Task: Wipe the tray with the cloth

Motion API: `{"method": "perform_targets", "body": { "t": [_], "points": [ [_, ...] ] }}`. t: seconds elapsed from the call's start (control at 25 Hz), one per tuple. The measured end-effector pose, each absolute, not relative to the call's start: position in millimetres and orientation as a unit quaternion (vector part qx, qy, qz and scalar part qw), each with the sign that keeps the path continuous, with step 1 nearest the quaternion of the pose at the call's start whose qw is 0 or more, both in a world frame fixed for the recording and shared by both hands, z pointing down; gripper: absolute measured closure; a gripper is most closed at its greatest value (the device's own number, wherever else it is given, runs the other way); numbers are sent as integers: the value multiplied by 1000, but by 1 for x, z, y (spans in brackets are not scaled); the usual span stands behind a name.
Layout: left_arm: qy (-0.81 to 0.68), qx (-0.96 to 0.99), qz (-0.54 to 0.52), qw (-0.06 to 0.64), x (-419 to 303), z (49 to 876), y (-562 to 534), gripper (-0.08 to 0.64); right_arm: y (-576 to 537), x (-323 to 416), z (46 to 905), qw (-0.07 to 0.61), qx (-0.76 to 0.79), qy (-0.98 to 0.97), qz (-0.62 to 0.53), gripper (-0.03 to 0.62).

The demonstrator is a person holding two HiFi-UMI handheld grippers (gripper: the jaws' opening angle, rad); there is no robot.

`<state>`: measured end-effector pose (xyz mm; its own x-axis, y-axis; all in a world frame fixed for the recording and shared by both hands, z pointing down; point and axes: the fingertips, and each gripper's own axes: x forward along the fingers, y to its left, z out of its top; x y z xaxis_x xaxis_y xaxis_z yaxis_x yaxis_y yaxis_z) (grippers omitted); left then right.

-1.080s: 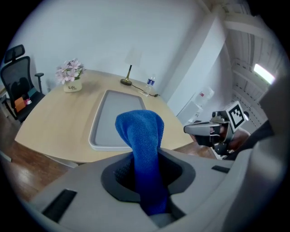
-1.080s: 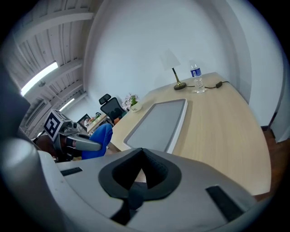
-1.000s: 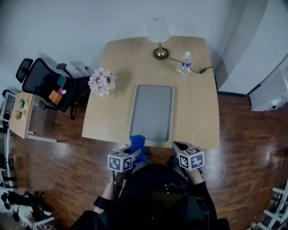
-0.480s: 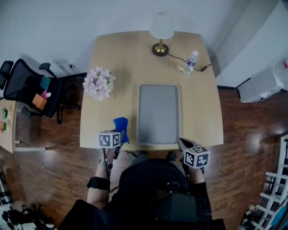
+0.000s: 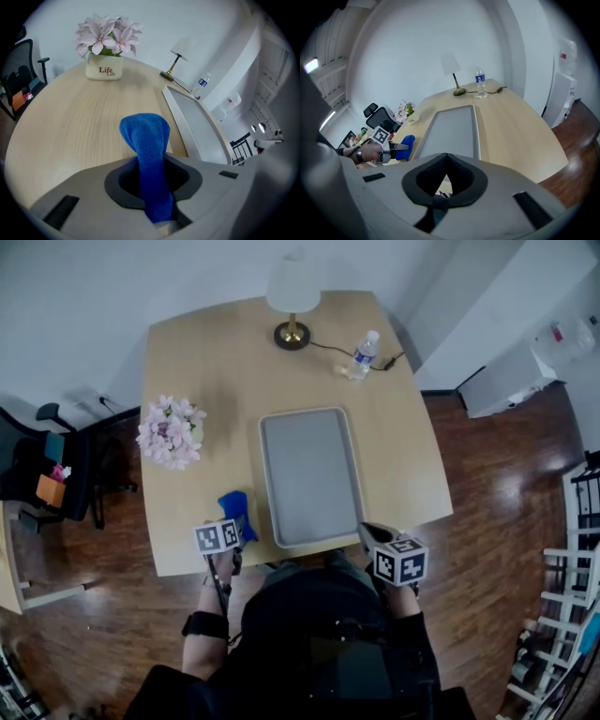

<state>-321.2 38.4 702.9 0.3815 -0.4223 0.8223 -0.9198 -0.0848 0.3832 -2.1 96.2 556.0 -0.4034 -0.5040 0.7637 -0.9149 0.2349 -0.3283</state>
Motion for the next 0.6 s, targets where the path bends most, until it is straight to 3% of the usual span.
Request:
{"method": "perform_targets", "body": {
  "t": [0.16,0.28,0.32,0.48,0.6],
  "points": [
    [-487,684,246,485,-319,701,39,436,84,1,557,257,478,-744,391,586],
    [-500,680,210,494,-322,686,35,201,71,5,552,256,474,-751,381,586],
    [-511,678,202,488,-328,678,32,175,66,6,550,253,473,-755,378,586],
    [-540,698,178,436,-337,621,21,164,50,12,544,244,466,-765,372,586],
    [-507,749,163,394,-300,569,15,191,42,11,543,240,449,-777,370,586]
  ]
}}
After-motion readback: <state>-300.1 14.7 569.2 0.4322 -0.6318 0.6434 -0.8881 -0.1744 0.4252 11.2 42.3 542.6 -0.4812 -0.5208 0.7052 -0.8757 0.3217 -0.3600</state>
